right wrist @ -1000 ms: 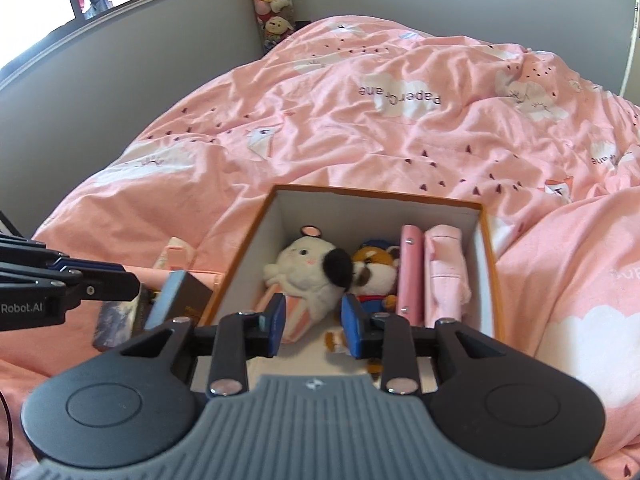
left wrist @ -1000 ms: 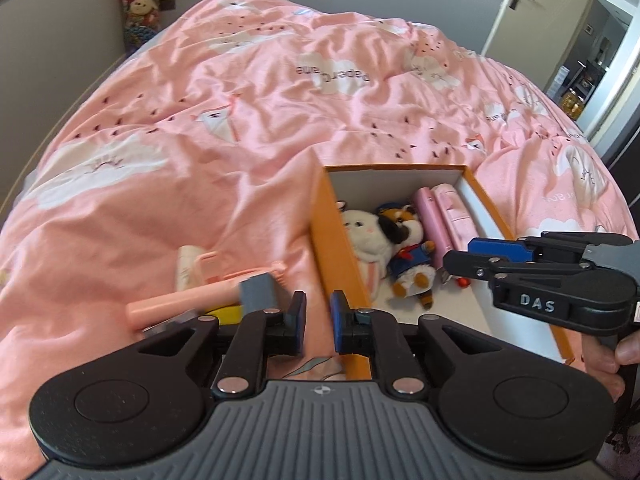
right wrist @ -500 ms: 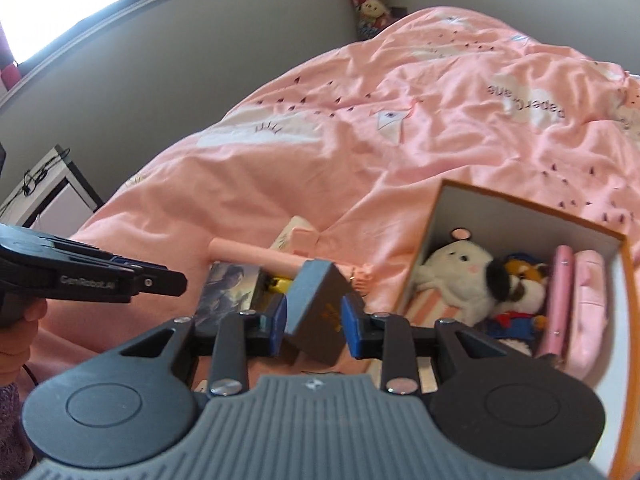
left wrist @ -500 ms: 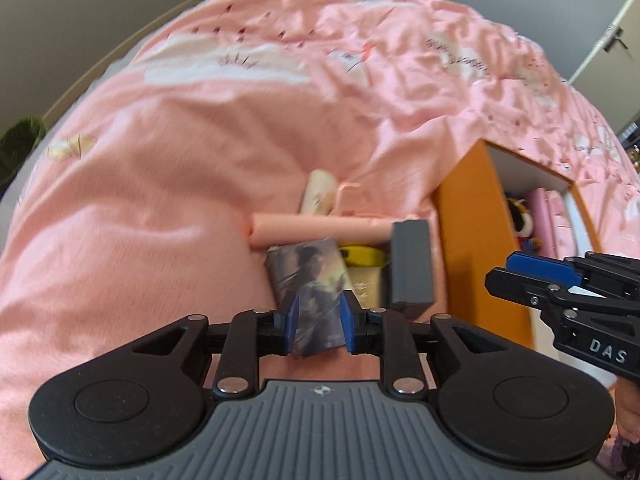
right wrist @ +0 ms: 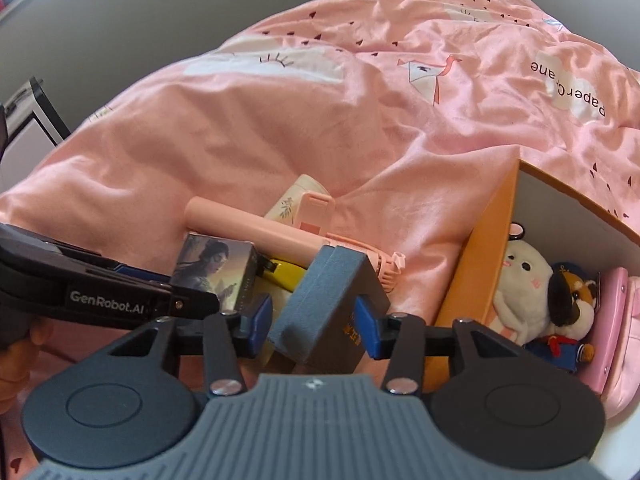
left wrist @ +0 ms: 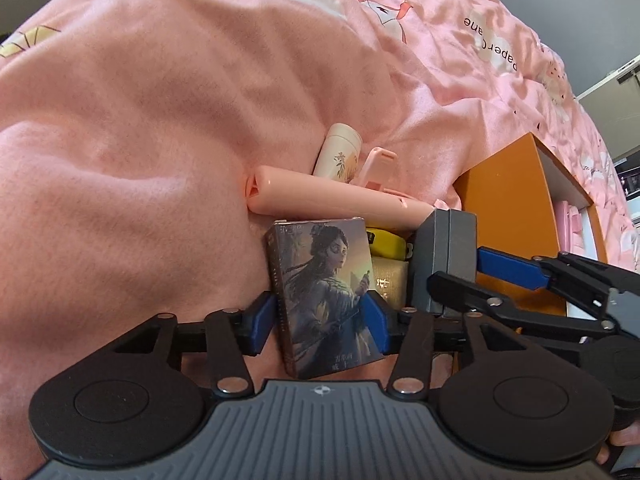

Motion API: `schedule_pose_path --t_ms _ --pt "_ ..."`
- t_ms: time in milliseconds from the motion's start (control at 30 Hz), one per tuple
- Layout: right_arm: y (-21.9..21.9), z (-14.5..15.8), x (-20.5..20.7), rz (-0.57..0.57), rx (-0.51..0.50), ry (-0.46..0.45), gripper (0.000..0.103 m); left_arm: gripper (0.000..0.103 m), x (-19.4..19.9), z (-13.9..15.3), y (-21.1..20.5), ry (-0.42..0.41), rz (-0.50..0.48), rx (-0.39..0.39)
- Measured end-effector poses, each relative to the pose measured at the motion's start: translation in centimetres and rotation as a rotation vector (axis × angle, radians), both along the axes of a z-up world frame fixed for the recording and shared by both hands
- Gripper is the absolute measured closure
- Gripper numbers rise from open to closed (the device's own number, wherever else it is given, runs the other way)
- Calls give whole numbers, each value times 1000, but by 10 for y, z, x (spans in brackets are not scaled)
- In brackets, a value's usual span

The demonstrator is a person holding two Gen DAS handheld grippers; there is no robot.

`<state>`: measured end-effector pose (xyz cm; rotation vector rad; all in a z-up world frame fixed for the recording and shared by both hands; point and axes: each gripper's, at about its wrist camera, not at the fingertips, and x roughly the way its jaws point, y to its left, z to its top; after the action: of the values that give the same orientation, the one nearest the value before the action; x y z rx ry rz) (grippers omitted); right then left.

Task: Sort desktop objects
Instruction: 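Grasp the photo-card box with the left tool while the right tool grasps the dark grey box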

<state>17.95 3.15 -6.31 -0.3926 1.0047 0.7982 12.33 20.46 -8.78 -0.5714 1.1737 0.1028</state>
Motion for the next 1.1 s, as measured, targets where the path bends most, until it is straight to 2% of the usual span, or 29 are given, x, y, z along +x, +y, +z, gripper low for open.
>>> schedule_pose_path --t_ms 233,333,400,467,600,700,833,1000,1033,1100 --pt "8 -11 6 7 -51 1 51 44 3 -12 12 -25 25 -91" --pt "12 -14 1 43 -81 -1 43 42 6 -14 10 -34 26 -101" --pt "14 -17 -2 51 -100 -13 43 43 7 -13 8 -38 24 -98" --pt "13 -16 -1 46 -98 -10 44 50 6 -12 9 -47 27 -100" --pt "6 -5 2 23 -70 -8 55 63 2 -9 12 -80 41 -126" --pt "-1 4 3 21 -49 -5 59 65 1 -6 8 -103 27 -140" --pt "-7 8 7 19 -20 47 61 67 4 -8 3 -113 29 -186" --pt "-2 2 3 35 -44 31 60 64 6 -15 1 -89 60 -158" --pt "-2 1 2 40 -47 26 60 56 6 -16 0 -87 59 -154" --pt "-1 1 1 41 -48 24 60 46 8 -20 -2 -82 48 -152"
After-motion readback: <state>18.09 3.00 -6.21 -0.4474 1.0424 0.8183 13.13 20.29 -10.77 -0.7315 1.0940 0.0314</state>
